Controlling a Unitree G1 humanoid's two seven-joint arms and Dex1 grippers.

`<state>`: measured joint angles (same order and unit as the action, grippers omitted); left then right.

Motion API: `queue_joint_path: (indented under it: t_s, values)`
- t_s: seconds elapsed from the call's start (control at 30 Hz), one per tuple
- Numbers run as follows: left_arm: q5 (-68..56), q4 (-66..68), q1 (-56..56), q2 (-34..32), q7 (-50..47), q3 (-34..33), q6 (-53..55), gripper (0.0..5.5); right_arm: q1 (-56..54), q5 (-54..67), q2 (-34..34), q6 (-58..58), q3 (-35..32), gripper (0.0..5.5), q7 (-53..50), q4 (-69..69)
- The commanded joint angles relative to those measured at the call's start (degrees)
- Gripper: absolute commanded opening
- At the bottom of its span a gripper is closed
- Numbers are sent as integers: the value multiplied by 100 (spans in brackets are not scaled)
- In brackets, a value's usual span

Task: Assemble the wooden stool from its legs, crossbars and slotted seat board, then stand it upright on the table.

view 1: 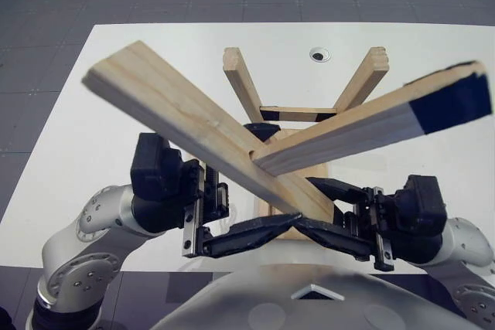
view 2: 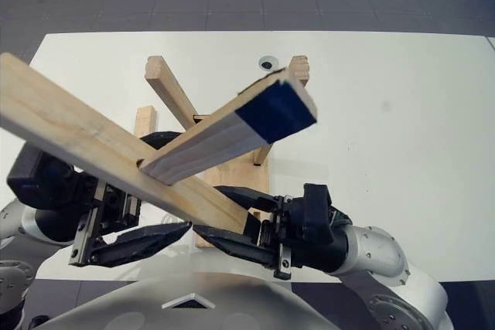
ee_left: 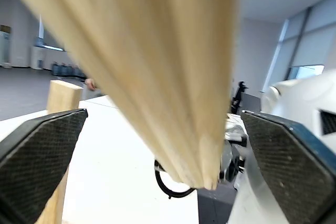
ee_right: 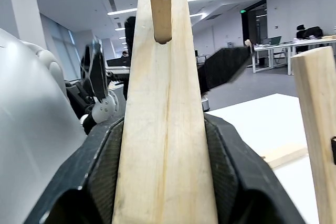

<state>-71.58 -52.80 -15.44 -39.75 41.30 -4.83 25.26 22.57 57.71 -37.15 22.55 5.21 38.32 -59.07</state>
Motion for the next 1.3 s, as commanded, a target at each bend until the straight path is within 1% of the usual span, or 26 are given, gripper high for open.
queue_joint_path:
  t_s: [0.03, 0.07, 0.1, 0.23, 0.53, 0.73, 0.93, 1.03, 1.13, 1.3]
  values:
    - [-35, 84, -119, -183, 702, -8, 61, 550, -283, 230, -97, 140, 88, 203, 21, 63]
    - [-57, 115, -132, -201, 857, -20, 62, 550, -331, 229, -91, 165, 132, 203, 31, 114]
    - [-60, 142, -138, -210, 964, -23, 62, 524, -380, 233, -86, 196, 188, 203, 46, 147]
    - [-75, 198, -141, -152, 1104, -35, 37, 463, -527, 182, -54, 274, 383, 203, 25, 175]
    - [23, 315, 14, 183, 840, 34, -58, 308, -613, -126, 54, 311, 826, 203, -15, 196]
    - [28, 254, 4, 283, 765, 73, -57, 216, -642, -152, 107, 284, 876, 203, -95, 191]
    - [-19, 221, -34, 400, 818, 73, -131, 211, -680, 269, 264, 307, 864, 203, -290, 274]
    - [-136, 218, -12, 528, 826, 87, -191, 211, -699, 623, 403, 419, 1042, 203, -318, 446]
    - [-223, 243, 48, 592, 770, 86, -162, 211, -707, 424, 534, 511, 1317, 203, -273, 660]
    - [-202, 224, -35, 475, 809, 2, -101, 211, -770, 501, 503, 507, 1199, 203, -312, 632]
